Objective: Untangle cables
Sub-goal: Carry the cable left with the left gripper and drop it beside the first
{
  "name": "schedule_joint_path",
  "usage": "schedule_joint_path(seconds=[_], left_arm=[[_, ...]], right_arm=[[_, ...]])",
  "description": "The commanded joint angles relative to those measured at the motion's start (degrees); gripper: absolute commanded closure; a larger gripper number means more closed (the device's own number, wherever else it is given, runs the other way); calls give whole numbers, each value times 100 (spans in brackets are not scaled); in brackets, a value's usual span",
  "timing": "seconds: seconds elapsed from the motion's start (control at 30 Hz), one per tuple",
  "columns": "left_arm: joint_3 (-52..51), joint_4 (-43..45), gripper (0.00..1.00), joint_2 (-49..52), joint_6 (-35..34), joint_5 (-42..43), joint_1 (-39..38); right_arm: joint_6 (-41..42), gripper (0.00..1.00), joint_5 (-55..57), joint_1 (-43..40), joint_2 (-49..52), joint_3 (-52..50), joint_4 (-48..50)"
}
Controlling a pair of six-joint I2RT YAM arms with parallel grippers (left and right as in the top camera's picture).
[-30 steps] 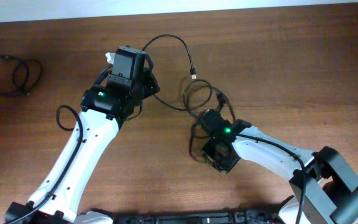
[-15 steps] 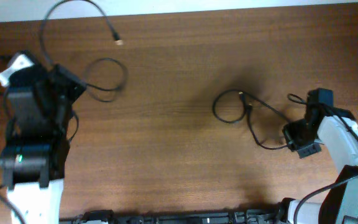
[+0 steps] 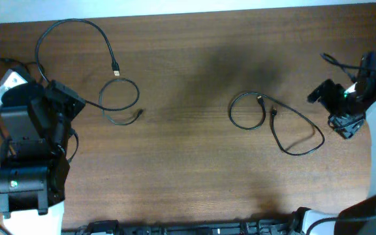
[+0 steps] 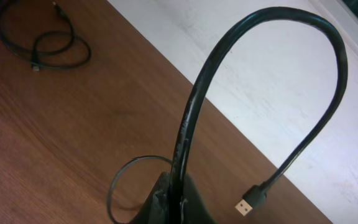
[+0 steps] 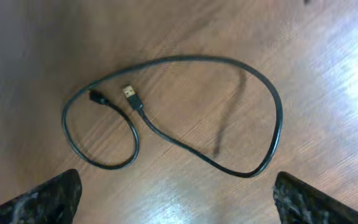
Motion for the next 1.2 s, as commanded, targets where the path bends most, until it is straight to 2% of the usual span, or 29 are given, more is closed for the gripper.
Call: schedule_joint_path(seconds=[0.0,0.1,0.13,0.23,0.27,0.33,0.37,0.43,0.7,0.73,0.8,0.87,0.97,1.03,1.1,1.17], left_arm=[[48,22,100,90,87,-4,24],[48,341,100,293,90,-2,24],[48,831,100,415,92,-33,24],[48,2470,100,938,114,-835,24],[48,3058,100,1126,407,-968,24],[48,4686,100,1725,1423,-994,26],[48,5226,100,2111,1513,-1427,24],[48,5558,100,2721,1510,-2374,37],[48,5292,98,6004,1508,-2437,463],[48,5287,79,6279,1508,-2437,463],[66,5259,1,6295,1513,-2522,481],[92,5248,1,5882,1539,-2802,516],[92,5058,1,4544,1744,-2011,518],[92,4579,1,3637,1742,-1722,511],[92,3864,1,2820,1742,-1386,511],[90,2382,1,1718,1685,-396,514]], right_arm=[[-428,3,-11,304,-798,424,39],[-431,3,173,1029,-1910,424,24],[-428,3,369,1314,-2251,424,20],[-428,3,623,1753,-2750,424,-146],[-428,3,621,1797,-2804,424,-306],[-426,3,621,1797,-2791,420,-627],[-426,4,619,1797,-2787,420,-708],[-407,4,597,1797,-2787,420,-728],[-181,4,535,1797,-2684,420,-726],[-52,3,529,1797,-2608,420,-728],[-57,3,507,1797,-2437,420,-730],[-59,3,490,1797,-2371,420,-730],[-59,2,487,1797,-2369,420,-754],[-63,2,492,1797,-2369,420,-907],[-61,2,553,1797,-2391,420,-988],[-28,2,726,1797,-2680,420,-981]])
